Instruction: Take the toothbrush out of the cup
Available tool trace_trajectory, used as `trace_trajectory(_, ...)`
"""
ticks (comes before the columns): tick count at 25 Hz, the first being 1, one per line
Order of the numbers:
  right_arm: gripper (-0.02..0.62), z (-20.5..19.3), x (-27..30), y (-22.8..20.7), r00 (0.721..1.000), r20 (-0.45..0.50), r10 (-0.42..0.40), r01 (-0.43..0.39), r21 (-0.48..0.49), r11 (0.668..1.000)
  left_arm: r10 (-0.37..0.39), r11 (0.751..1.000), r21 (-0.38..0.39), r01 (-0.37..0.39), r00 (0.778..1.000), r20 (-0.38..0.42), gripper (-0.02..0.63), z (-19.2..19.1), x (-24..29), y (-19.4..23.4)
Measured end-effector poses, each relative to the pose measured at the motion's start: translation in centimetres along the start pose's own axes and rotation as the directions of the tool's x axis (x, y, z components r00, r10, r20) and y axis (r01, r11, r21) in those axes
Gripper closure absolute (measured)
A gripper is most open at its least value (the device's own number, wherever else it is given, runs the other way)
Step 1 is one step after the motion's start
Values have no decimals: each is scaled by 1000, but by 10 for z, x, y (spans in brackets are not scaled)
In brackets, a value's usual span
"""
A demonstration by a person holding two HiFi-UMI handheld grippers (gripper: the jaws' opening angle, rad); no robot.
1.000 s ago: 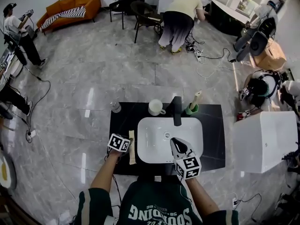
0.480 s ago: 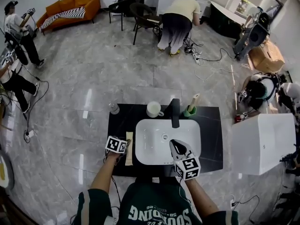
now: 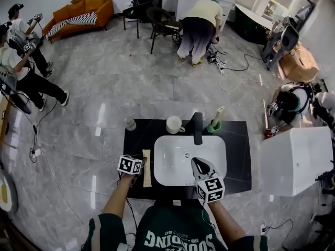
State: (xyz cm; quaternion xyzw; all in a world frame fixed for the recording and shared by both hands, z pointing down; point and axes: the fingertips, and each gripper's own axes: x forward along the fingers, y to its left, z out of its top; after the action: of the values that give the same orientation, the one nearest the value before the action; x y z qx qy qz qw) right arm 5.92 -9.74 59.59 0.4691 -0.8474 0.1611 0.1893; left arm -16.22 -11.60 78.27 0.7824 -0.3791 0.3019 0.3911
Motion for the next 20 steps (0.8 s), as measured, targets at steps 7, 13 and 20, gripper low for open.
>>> trace_trajectory(7,554,3,-1,-1,1000,18,-5,5,14,1000,-14,999,33,11,996,92,505,28,-16,-13)
trace_trajectory(13,554,11,-8,-12,996,52,-74,73,25,997,-54,995,89,40,986,155,589,59,-31,-39)
trace_trajectory(20,554,17,-19,-28,991,74,-116,113,44,993,-113,986,141,85,971,211,597,82,-34,-86)
